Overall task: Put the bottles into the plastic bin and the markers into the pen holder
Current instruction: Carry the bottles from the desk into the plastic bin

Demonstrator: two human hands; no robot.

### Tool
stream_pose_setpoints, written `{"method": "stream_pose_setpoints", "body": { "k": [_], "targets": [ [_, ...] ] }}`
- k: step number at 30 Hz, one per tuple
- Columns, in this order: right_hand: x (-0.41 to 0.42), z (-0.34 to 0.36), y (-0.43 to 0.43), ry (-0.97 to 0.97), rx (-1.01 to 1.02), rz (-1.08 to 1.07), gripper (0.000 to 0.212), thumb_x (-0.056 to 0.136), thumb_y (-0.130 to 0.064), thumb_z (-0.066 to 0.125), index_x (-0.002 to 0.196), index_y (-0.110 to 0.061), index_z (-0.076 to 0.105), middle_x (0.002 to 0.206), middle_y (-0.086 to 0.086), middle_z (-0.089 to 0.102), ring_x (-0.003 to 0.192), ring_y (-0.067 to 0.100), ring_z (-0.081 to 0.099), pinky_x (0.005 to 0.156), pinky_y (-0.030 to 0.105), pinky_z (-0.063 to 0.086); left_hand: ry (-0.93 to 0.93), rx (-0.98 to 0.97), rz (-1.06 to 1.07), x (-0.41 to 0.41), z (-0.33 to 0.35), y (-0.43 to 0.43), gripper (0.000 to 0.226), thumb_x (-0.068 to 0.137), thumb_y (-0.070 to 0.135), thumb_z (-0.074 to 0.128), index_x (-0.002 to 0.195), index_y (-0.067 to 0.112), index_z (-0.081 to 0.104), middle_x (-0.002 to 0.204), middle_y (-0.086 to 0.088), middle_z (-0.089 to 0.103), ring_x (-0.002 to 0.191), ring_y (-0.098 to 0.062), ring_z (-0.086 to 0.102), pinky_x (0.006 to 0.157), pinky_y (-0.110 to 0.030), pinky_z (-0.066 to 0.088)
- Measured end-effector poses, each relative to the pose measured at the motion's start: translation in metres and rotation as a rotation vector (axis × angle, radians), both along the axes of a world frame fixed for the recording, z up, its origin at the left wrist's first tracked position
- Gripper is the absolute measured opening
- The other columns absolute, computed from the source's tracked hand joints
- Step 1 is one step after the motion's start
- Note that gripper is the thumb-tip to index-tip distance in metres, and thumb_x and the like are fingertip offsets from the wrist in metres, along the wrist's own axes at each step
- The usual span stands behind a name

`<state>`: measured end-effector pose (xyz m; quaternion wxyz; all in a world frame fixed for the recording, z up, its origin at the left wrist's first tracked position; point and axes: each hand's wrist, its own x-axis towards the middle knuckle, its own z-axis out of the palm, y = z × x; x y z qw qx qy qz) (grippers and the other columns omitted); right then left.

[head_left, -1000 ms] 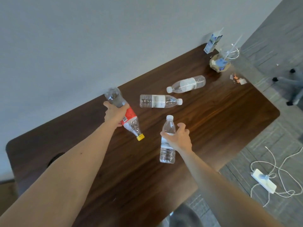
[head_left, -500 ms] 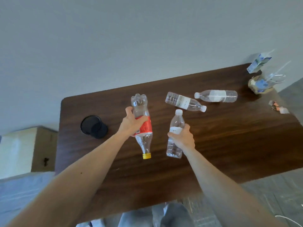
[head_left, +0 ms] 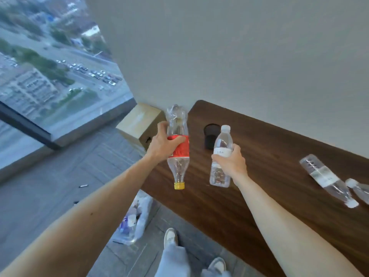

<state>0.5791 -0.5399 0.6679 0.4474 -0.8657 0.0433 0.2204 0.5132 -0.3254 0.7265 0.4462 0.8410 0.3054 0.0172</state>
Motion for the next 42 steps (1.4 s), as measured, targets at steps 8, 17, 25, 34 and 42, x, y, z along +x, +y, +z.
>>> {"method": "stream_pose_setpoints", "body": {
  "k": [8,17,25,34,42],
  "targets": [
    [-0.067,0.014,0.156,-0.038,0.041,0.403,0.069,0.075,-0.043,0.074,0.13,-0.026,0.037,0.106,-0.004,0.058,0.089,0.018,0.06,0.079,0.041,0.053,0.154,0.037,0.308,-0.154,-0.017,0.146,0.078,0.084,0.051,0.073,0.144,0.03,0.027,0.105,-0.01,0.058,0.089,-0.028,0.065,0.08,-0.047,0.061],
    [-0.119,-0.028,0.268,0.033,-0.043,0.488,0.072,0.071,-0.044,0.076,0.131,-0.027,0.04,0.111,-0.002,0.06,0.098,0.021,0.061,0.086,0.044,0.053,0.498,0.084,0.278,-0.249,-0.133,0.258,0.08,0.078,0.06,0.07,0.14,0.035,0.027,0.106,-0.008,0.066,0.088,-0.029,0.065,0.079,-0.043,0.059],
    [-0.139,-0.073,0.329,0.064,-0.139,0.486,0.077,0.075,-0.043,0.077,0.138,-0.024,0.038,0.116,-0.002,0.056,0.103,0.02,0.057,0.084,0.037,0.049,0.608,0.041,0.196,-0.265,-0.219,0.317,0.092,0.071,0.061,0.074,0.143,0.031,0.026,0.123,-0.009,0.065,0.106,-0.034,0.065,0.083,-0.046,0.056],
    [-0.187,-0.12,0.387,0.172,-0.247,0.565,0.076,0.074,-0.047,0.076,0.134,-0.022,0.038,0.109,-0.004,0.051,0.1,0.02,0.051,0.084,0.037,0.045,0.563,0.051,0.291,-0.307,-0.238,0.37,0.063,0.082,0.042,0.07,0.137,0.023,0.044,0.123,-0.008,0.063,0.107,-0.031,0.063,0.088,-0.044,0.053],
    [-0.244,-0.166,0.443,0.331,-0.256,0.592,0.086,0.073,-0.053,0.075,0.139,-0.015,0.035,0.131,0.012,0.056,0.119,0.031,0.053,0.093,0.042,0.046,0.483,0.034,0.38,-0.351,-0.209,0.389,0.046,0.085,0.041,0.069,0.126,0.024,0.056,0.103,-0.001,0.065,0.093,-0.023,0.065,0.085,-0.04,0.054]
  ]
}}
